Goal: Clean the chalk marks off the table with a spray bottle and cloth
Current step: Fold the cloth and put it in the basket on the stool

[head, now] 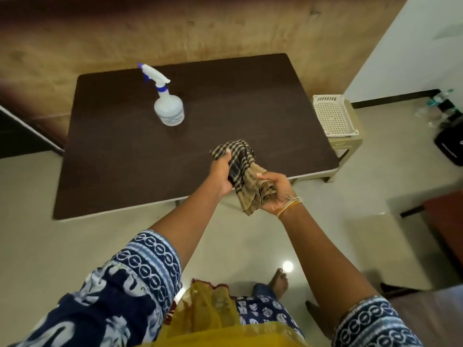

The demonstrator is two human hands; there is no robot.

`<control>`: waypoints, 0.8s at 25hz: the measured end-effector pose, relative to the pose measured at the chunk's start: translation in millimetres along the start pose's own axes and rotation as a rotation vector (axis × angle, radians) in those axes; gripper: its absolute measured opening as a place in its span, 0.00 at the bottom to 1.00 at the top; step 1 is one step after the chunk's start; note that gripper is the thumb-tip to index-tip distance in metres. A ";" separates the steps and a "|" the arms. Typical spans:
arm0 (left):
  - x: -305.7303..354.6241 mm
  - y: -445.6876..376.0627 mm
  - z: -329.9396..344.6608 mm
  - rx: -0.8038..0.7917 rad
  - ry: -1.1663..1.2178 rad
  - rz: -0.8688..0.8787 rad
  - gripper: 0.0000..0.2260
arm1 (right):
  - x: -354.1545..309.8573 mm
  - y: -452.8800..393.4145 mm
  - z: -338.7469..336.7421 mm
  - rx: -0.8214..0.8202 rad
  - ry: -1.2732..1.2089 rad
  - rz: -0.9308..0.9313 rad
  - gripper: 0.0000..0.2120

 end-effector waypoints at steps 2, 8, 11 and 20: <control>-16.2 -3.5 52.3 -0.029 0.073 -0.049 0.19 | -37.2 0.0 -45.2 0.038 -0.078 -0.007 0.23; -58.1 -3.5 184.3 -0.096 0.247 -0.139 0.22 | -145.9 7.0 -139.7 0.244 0.038 -0.098 0.12; -64.9 -0.9 243.6 -0.149 0.243 -0.138 0.18 | -204.4 4.7 -194.0 0.438 0.145 -0.135 0.09; -45.5 -65.0 367.9 -0.189 -0.118 -0.121 0.20 | -354.5 -41.3 -274.5 0.482 0.290 -0.185 0.13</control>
Point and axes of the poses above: each hand's wrist, its own y-axis away from the middle knuckle, its own z-axis out of the palm, x = y × z, the point moved 10 cm from there along -y, towards the middle knuckle, and after that the axes turned 6 degrees about x, right-handed, at the moved point
